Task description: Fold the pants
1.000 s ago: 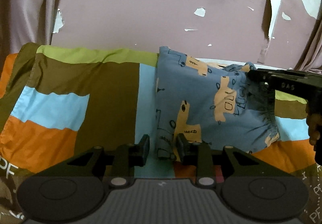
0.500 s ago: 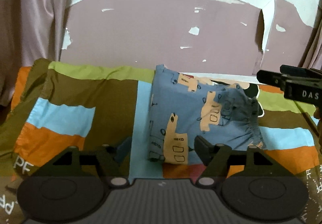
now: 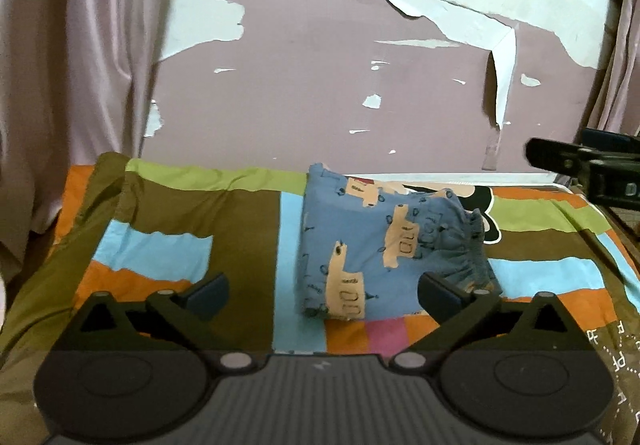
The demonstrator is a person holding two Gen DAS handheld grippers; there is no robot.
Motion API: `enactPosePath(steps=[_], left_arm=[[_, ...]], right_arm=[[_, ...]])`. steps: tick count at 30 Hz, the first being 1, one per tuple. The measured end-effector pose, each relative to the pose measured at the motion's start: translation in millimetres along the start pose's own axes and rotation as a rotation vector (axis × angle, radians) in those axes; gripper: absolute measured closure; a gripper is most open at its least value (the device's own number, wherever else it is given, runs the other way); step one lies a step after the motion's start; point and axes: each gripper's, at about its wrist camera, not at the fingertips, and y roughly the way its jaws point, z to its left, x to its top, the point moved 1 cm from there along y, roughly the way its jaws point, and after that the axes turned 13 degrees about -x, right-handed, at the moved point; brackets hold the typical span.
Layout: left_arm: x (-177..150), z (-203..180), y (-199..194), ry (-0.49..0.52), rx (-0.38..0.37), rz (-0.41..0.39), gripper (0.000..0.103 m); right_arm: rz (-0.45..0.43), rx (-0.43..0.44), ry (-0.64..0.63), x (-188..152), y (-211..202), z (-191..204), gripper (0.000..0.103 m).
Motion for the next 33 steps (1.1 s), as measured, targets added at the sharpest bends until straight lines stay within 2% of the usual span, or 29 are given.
enactPosePath(steps=[8,16,20,33], left_arm=[[-23.5,-5.3,-25.0,0.080,0.013,-0.007,0.000],[-51.3,-12.9,-39.9,0.126,0.015,-0.006,0.000],[-60.7,-15.9,-41.7,0.131,0.025,-0.010,0.000],[-80.0,-8.1,-50.0,0.115,0.066,-0.039,0.000]], right_arm=[[0.024,-0.072,0.144,-31.1,-43.2,-10.8,0.001],[0.038,-0.102,0.196,-71.5,-68.5,-7.6,0.001],[0.009,-0.152,0.185,-89.1,-81.3,2.1,0.001],[0.004,-0.116,0.163,-125.1,-103.4,21.9,0.001]])
